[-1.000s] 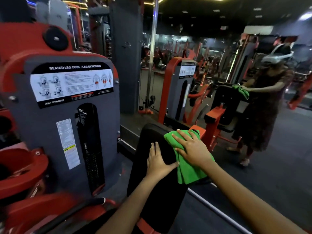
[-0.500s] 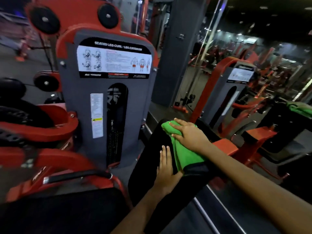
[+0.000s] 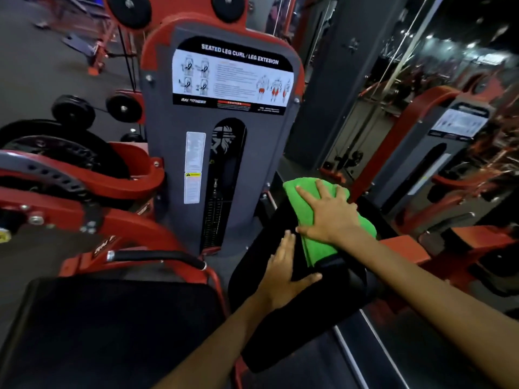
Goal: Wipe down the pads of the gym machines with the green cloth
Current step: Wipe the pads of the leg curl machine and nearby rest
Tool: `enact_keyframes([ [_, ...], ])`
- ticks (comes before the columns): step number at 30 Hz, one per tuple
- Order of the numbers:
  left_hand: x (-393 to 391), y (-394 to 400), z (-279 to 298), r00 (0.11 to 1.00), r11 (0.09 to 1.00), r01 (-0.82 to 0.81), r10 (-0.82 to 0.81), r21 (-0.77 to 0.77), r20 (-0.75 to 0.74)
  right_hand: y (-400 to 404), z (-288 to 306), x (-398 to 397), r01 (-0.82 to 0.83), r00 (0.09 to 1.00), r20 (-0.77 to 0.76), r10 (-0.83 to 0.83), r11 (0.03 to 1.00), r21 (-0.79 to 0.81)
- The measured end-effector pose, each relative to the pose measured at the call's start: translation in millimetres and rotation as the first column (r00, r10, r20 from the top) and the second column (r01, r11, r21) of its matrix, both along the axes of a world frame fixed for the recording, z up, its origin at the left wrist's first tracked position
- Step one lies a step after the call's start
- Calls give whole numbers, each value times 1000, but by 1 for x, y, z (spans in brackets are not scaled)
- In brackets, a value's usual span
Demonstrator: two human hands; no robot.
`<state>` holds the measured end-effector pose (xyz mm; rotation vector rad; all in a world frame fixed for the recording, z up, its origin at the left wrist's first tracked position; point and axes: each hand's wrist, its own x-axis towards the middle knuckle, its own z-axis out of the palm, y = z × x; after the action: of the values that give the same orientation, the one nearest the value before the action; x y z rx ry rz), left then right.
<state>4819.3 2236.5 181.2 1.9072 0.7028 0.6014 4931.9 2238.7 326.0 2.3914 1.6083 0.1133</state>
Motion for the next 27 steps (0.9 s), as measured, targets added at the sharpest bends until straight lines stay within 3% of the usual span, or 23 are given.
enact_keyframes([
  [3, -6, 15, -26, 989, 969, -141, 147, -201, 12, 19, 3, -1, -4, 1000, -19, 4, 1000, 6],
  [7, -10, 45, -56, 989, 945, -140, 148, -295, 6, 54, 1, 6, -72, 996, 48, 75, 995, -65],
  [16, 2, 85, -88, 998, 959, -33, 17, -281, -58, 96, 3, 3, -87, 979, 155, 131, 961, -262],
  [20, 6, 83, -100, 999, 960, -52, 52, -274, -9, 103, 3, 2, -108, 956, 219, 196, 927, -360],
  [27, -6, 86, -131, 999, 946, -38, 35, -322, -13, 136, -12, -12, -162, 904, 214, 371, 759, -630],
])
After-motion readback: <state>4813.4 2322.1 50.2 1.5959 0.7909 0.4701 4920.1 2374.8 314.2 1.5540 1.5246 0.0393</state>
